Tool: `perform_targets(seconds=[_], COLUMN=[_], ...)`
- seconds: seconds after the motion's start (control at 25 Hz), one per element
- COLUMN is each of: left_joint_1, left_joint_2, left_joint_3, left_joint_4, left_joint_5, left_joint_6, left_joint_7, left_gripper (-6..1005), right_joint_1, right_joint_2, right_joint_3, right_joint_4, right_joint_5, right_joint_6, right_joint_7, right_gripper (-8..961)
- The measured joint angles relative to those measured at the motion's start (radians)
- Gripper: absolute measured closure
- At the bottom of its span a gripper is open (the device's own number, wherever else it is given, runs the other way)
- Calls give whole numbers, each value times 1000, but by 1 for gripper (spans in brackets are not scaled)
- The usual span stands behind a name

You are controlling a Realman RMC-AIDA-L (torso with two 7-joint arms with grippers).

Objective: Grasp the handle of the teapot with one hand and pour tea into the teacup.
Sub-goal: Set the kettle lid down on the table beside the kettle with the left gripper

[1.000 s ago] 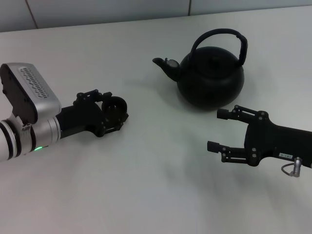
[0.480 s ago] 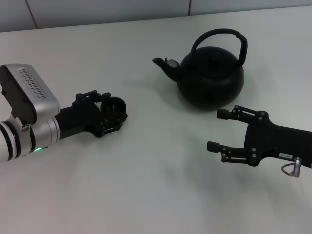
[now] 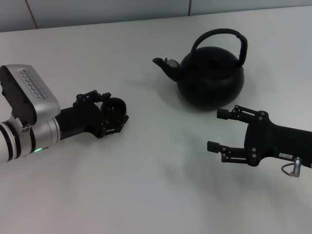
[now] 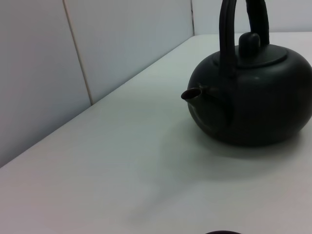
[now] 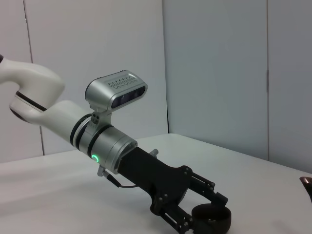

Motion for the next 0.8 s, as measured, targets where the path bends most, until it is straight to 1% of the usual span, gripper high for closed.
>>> perform_targets(seconds=[0.24,0.4,0.44,0.48,0.52,0.8], left_joint_1=[-1,-1,3,10,15,38], left_joint_2=[0,0,0,2,4,9], left_joint_3=[0,1,2,-2,-5,-8], left_joint_4=[-1,-1,1,14,20,55], left_joint_5=[1,2,2,2,2,4], left_joint_6=[2,3,10,60,79,88], left_joint_7=[0,0,0,0,-2,-19], left_gripper=[206,205,205,204,204,203], right_joint_1=[0,0,0,0,0,-1], right_joint_2=[0,0,0,0,0,0], right_joint_3=[0,0,0,0,0,0], right_joint_4=[0,0,0,0,0,0], right_joint_5=[0,0,0,0,0,0], right_joint_6=[0,1,2,2,3,5], right_joint_7=[-1,-1,-1,-1,-1,-1], right_gripper=[115,115,115,115,115,115])
